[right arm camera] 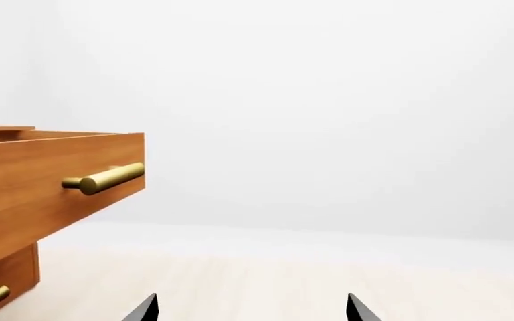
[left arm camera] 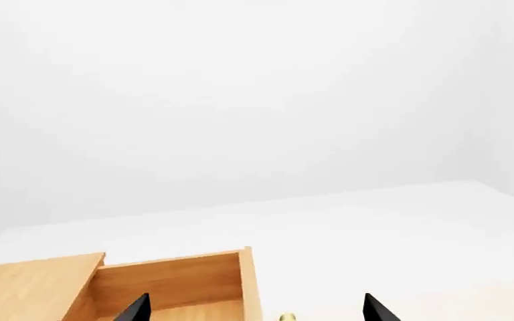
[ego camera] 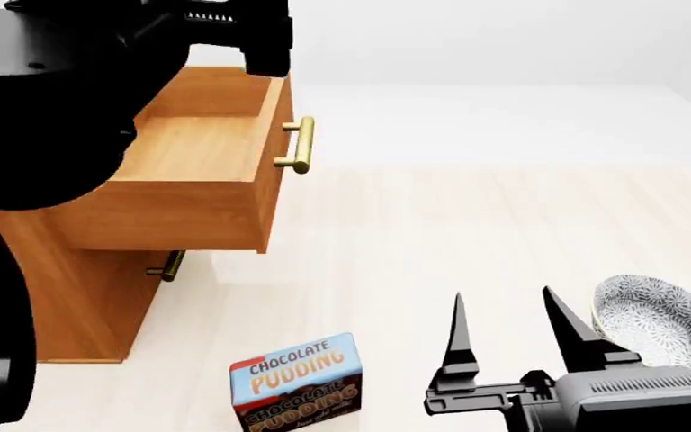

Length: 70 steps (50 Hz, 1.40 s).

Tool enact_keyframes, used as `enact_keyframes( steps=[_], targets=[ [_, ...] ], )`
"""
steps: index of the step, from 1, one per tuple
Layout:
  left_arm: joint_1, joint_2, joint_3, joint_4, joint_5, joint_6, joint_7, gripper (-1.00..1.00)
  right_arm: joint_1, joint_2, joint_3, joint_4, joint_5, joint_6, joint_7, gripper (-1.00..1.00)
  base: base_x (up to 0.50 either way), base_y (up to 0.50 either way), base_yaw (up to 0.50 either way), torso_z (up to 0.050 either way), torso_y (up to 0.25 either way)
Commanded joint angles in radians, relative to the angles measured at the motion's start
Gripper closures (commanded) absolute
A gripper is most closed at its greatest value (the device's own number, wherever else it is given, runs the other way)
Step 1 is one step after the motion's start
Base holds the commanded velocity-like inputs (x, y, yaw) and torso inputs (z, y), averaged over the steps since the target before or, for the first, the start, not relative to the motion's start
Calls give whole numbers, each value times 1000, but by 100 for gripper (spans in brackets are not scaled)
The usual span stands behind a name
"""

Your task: Put the butter at the back in the top drawer of the cabinet and close it.

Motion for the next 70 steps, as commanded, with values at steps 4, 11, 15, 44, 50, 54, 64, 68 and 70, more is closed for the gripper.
enact_keyframes(
  steps=[4, 11, 15, 44, 50, 54, 64, 68, 70],
  targets=[
    [184, -209, -132, 366, -274, -2, -107, -100, 29, 8, 17, -46, 22, 58, 27, -100, 0, 0, 0, 0, 0],
    [371, -305, -269, 539, -310, 16, -59, -100, 43, 11, 38, -75, 45, 95, 48, -100, 0, 0, 0, 0, 0],
    [490, -340, -373, 618, -276, 9, 9, -100, 55, 11, 48, -90, 63, 120, 60, -100, 0, 0, 0, 0, 0],
    [1557, -563, -473, 850, 569, 809, 548, -100, 168, -208, 312, -59, 330, 473, 518, -100, 0, 0, 0, 0, 0],
    [1605, -542, -470, 835, 619, 854, 584, -100, 177, -261, 340, -63, 362, 490, 588, -100, 0, 0, 0, 0, 0],
    [1626, -528, -470, 827, 636, 880, 602, -100, 195, -301, 384, -75, 389, 520, 674, -100, 0, 0, 0, 0, 0],
    [1580, -525, -431, 798, 628, 878, 603, -100, 256, -377, 519, -63, 531, 673, 923, -100, 0, 0, 0, 0, 0],
    [1568, -528, -417, 806, 623, 873, 599, -100, 263, -393, 550, -47, 554, 684, 976, -100, 0, 0, 0, 0, 0],
    [1564, -528, -410, 808, 625, 872, 598, -100, 262, -395, 559, -46, 561, 678, 986, -100, 0, 0, 0, 0, 0]
  ],
)
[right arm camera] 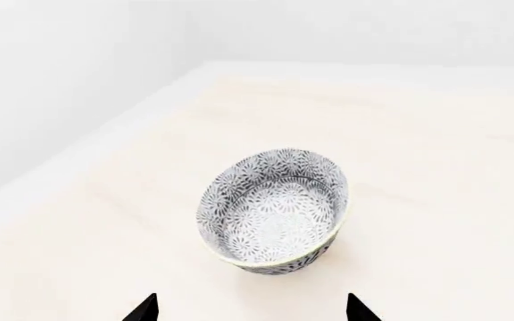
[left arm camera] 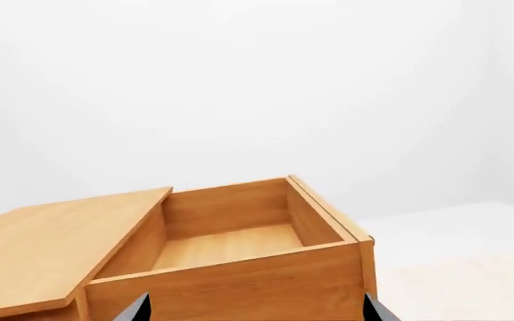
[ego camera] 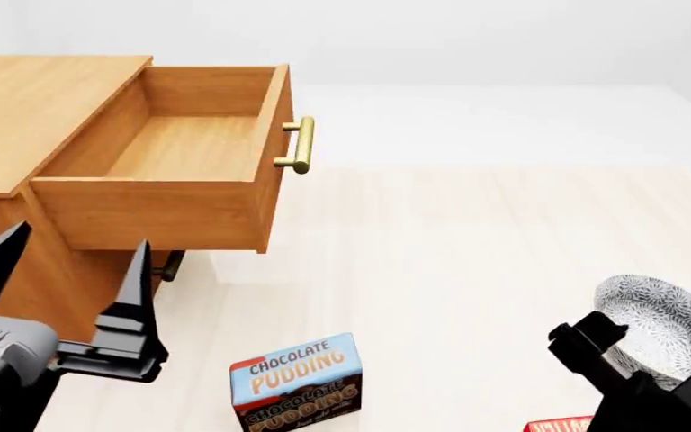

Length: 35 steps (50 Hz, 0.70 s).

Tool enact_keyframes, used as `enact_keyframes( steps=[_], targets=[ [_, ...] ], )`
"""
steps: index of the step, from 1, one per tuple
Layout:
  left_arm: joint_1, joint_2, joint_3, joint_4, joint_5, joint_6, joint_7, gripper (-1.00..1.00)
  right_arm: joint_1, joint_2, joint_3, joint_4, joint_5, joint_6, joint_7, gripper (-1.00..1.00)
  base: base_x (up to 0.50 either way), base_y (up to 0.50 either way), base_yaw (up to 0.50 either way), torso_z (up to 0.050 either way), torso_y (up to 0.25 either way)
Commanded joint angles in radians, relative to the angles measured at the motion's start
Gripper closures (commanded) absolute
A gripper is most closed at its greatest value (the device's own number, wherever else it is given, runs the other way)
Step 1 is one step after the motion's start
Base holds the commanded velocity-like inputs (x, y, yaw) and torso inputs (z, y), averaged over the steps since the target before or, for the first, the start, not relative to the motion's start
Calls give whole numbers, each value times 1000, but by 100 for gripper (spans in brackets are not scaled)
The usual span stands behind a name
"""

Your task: Put the butter at the back in the top drawer of the cabinet and close it.

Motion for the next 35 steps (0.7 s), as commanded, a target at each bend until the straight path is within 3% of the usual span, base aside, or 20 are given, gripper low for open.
enact_keyframes(
  steps=[1, 20, 35],
  targets=[
    [-1, -2, 39, -3, 22, 25, 11, -100, 33, -64, 105, 24, 94, 75, 181, -100, 0, 0, 0, 0, 0],
    [-32, -4, 89, -1, 14, 18, 6, -100, 77, -66, 179, 56, 143, 43, 291, -100, 0, 0, 0, 0, 0],
    [-30, 9, 129, -16, 46, 30, 20, -100, 94, -70, 195, 172, 139, 28, 293, -100, 0, 0, 0, 0, 0]
  ],
)
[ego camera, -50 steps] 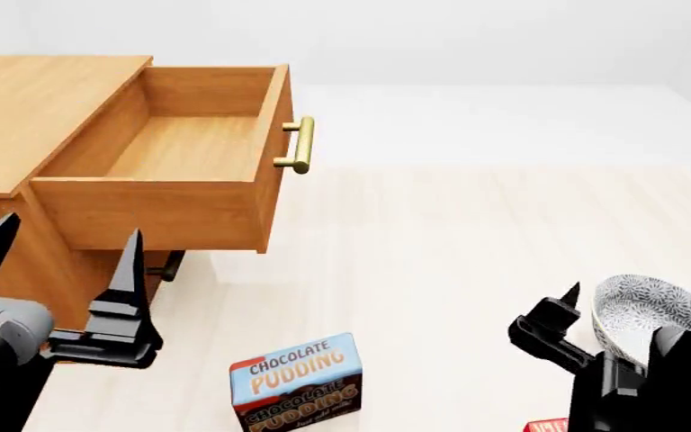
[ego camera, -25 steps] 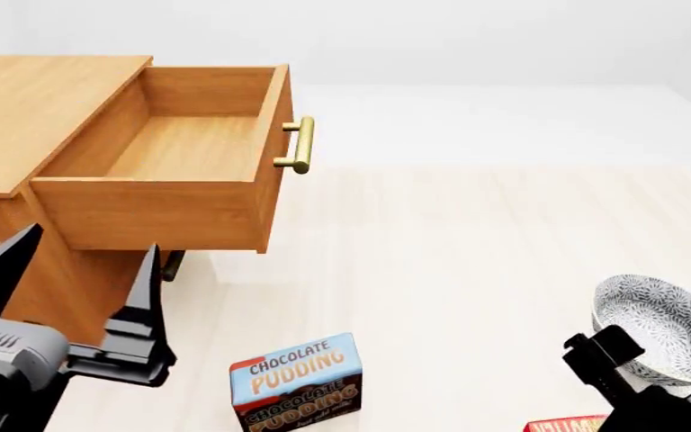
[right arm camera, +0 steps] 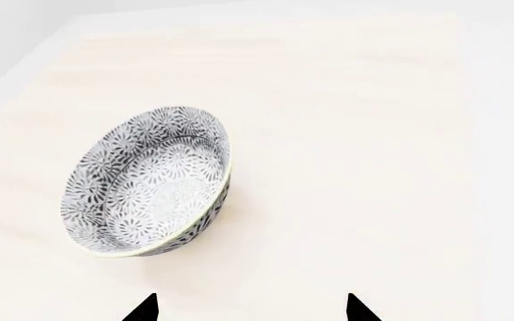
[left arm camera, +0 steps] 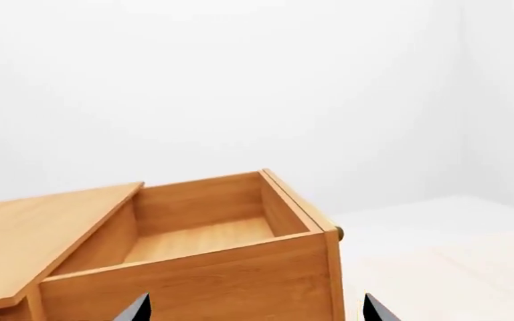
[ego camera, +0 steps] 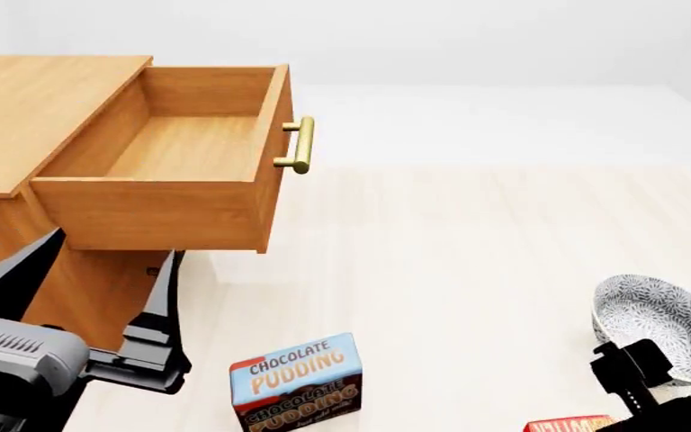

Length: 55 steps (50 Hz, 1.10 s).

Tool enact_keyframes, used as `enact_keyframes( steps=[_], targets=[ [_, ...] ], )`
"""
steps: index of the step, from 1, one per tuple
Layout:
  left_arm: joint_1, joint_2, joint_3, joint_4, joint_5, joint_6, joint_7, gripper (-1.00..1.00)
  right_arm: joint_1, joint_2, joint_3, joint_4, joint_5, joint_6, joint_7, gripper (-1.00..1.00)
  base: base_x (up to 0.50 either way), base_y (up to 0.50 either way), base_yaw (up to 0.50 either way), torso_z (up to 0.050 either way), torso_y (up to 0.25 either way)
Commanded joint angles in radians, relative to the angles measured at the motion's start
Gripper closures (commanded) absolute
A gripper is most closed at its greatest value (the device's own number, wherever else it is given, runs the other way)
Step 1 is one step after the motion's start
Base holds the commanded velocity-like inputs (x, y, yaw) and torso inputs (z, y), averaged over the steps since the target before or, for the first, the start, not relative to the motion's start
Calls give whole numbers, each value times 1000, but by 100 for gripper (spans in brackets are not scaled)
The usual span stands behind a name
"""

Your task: Put the butter at the back in the top drawer of the cabinet and close it.

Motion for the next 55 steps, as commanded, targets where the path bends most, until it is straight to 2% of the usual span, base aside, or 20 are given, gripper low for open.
enact_keyframes(
  steps=[1, 11, 34, 43, 55],
  targets=[
    [0, 10, 30, -12, 22, 10, 11, -100, 8, -1, 10, 78, -10, -15, 11, -100, 0, 0, 0, 0, 0],
    [19, 27, 41, -37, 39, 37, 33, -100, 19, -21, 31, 132, 78, 40, 42, -100, 0, 0, 0, 0, 0],
    [19, 52, 72, -88, 58, 60, 61, -100, 20, -23, -20, 167, 81, 41, 45, -100, 0, 0, 0, 0, 0],
    [20, 58, 80, -100, 59, 66, 69, -100, 7, -22, -32, 185, 110, 27, 39, -100, 0, 0, 0, 0, 0],
    [20, 62, 89, -116, 62, 74, 80, -100, 28, -13, -103, 324, 101, -59, -42, -100, 0, 0, 0, 0, 0]
  ],
)
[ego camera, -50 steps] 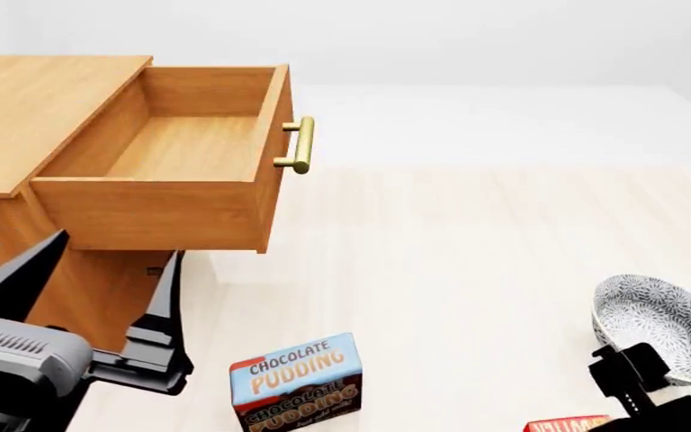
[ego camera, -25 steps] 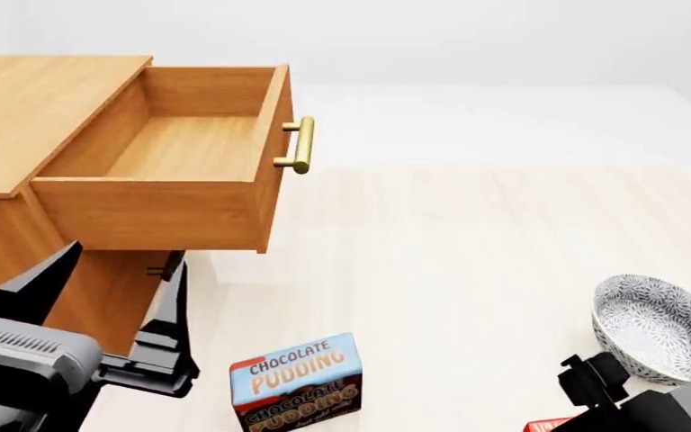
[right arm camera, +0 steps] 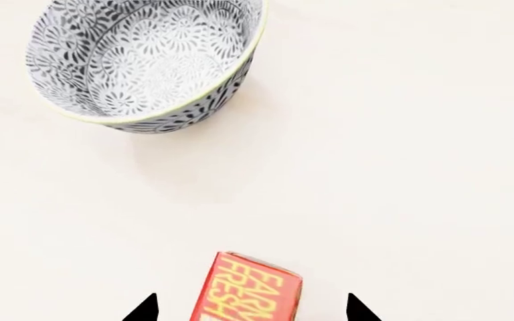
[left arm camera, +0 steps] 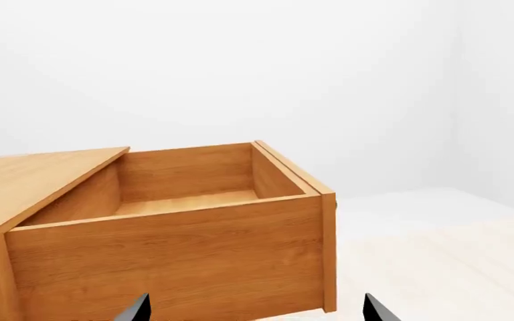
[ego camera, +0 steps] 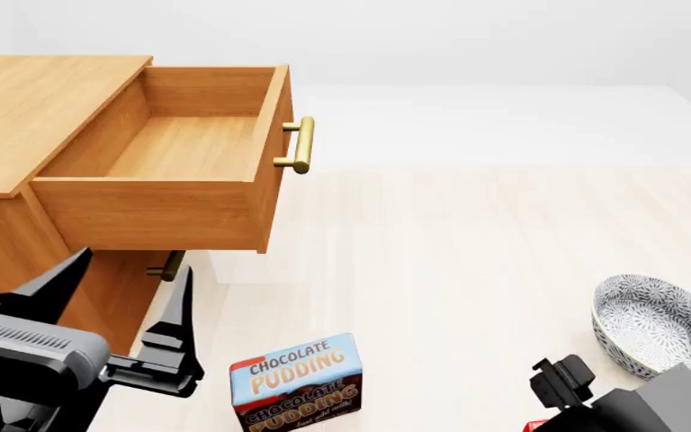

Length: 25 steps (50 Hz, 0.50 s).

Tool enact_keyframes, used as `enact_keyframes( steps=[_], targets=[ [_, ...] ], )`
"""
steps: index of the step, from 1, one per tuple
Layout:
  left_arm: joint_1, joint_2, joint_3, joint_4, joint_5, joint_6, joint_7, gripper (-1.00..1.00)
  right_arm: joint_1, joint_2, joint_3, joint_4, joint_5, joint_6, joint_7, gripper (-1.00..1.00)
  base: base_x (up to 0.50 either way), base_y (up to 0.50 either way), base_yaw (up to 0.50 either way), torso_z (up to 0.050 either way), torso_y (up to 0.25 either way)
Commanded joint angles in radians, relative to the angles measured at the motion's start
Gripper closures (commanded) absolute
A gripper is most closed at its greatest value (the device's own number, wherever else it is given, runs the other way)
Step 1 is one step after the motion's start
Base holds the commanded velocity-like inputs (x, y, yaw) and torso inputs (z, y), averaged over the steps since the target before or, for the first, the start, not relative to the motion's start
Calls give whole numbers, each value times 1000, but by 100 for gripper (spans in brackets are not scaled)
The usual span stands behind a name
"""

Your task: Put the butter at the back in the top drawer of the cabinet and close it.

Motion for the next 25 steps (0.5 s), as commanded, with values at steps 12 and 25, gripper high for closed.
enact_keyframes(
  steps=[12, 25],
  targets=[
    [-10, 9, 21, -34, 3, 6, 17, -100, 40, 20, -87, 173, -5, -121, -95, -100, 0, 0, 0, 0, 0],
    [-11, 17, 29, -57, 7, 15, 28, -100, 35, 38, -103, 233, -23, -173, -124, -100, 0, 0, 0, 0, 0]
  ],
)
